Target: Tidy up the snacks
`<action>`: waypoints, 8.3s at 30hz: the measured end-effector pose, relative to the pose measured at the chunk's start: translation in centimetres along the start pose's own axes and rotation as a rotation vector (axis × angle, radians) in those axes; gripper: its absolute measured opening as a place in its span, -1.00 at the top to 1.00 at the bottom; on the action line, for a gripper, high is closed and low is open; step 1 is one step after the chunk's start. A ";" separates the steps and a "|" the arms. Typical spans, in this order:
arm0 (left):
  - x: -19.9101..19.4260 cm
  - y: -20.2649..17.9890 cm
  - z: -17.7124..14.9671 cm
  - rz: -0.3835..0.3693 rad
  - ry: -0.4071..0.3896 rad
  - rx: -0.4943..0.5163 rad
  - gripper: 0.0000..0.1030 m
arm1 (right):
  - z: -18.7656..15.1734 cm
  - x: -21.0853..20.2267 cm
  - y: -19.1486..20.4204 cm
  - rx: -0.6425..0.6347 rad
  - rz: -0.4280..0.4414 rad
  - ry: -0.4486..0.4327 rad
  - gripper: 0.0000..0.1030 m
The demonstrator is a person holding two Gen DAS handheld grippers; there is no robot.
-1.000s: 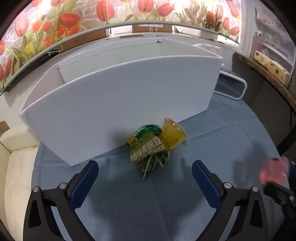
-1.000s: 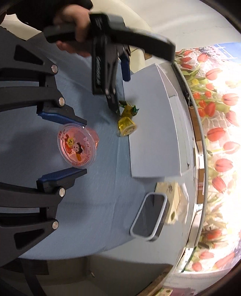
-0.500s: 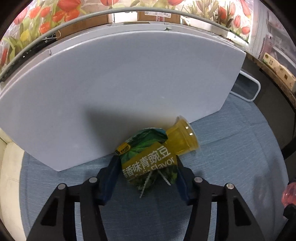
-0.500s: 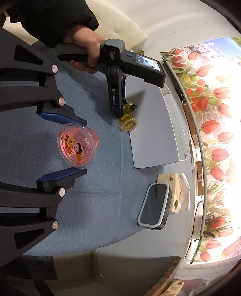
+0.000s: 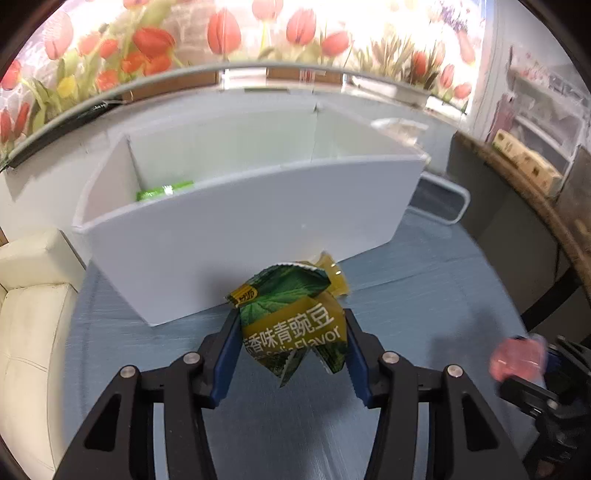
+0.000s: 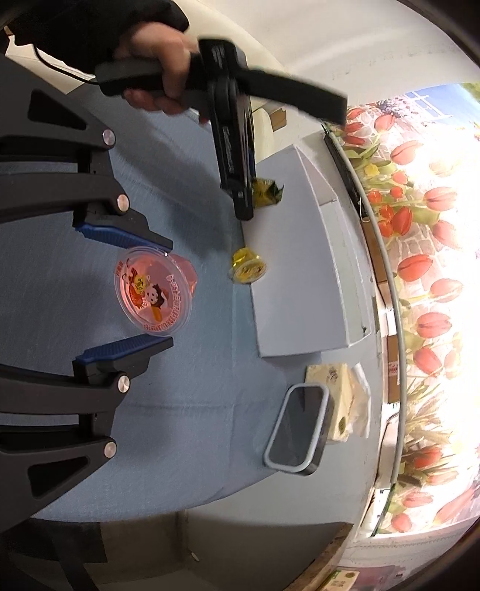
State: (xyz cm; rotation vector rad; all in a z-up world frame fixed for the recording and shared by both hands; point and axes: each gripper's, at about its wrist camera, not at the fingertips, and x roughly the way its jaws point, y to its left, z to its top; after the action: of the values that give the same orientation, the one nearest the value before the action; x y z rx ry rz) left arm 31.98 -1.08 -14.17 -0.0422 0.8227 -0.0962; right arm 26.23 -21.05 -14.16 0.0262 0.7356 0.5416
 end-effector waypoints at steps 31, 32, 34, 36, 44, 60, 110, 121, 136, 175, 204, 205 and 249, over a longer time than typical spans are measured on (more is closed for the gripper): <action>0.7 6.9 12.1 0.074 -0.047 0.000 -0.12 | 19.7 13.4 2.3 -0.120 -0.045 -0.027 -0.20; 0.8 7.2 12.0 0.080 -0.043 -0.010 -0.38 | 19.7 13.4 2.2 -0.126 -0.063 -0.031 -0.45; 1.1 7.8 12.0 0.057 -0.029 -0.040 -0.99 | 19.7 12.9 1.9 -0.137 -0.093 -0.079 -0.90; 1.3 8.2 11.9 0.061 -0.027 -0.051 -1.00 | 19.8 12.0 1.2 -0.107 -0.115 -0.126 -0.90; 0.9 7.8 11.6 0.096 -0.048 -0.014 -1.00 | 20.1 11.8 1.1 -0.088 -0.124 -0.119 -1.00; -5.4 6.2 8.5 0.103 -0.122 0.003 -1.00 | 16.2 7.1 3.6 -0.080 -0.069 -0.149 -1.00; -9.5 5.1 -5.4 0.049 -0.057 -0.043 -1.00 | 4.4 10.6 5.4 -0.146 -0.094 0.094 0.37; -9.7 4.2 -5.1 0.045 -0.061 -0.026 -1.00 | 5.1 8.4 5.1 -0.097 -0.045 0.074 0.37; -9.4 4.9 -4.5 0.051 -0.058 -0.029 -1.00 | 19.3 8.8 6.9 -0.176 -0.056 -0.043 0.37; -21.8 3.4 -5.5 0.107 -0.257 -0.097 -1.00 | 5.8 -7.3 10.9 -0.132 -0.230 -0.097 -1.00; -29.4 -3.2 -12.5 0.121 -0.272 -0.028 -1.00 | -2.3 -21.0 12.7 -0.084 -0.193 -0.212 -1.00; -29.3 -3.1 -12.5 0.115 -0.267 -0.029 -1.00 | -2.4 -21.1 12.8 -0.085 -0.191 -0.214 -1.00; -29.3 -3.2 -12.4 0.095 -0.249 -0.018 -1.00 | -2.4 -21.2 13.0 -0.085 -0.179 -0.216 -1.00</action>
State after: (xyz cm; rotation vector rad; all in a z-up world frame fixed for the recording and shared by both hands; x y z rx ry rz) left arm 2.86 -1.28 -0.92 -0.0309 0.5754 0.0065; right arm 5.79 -20.34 0.12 -0.0587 0.4981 0.3909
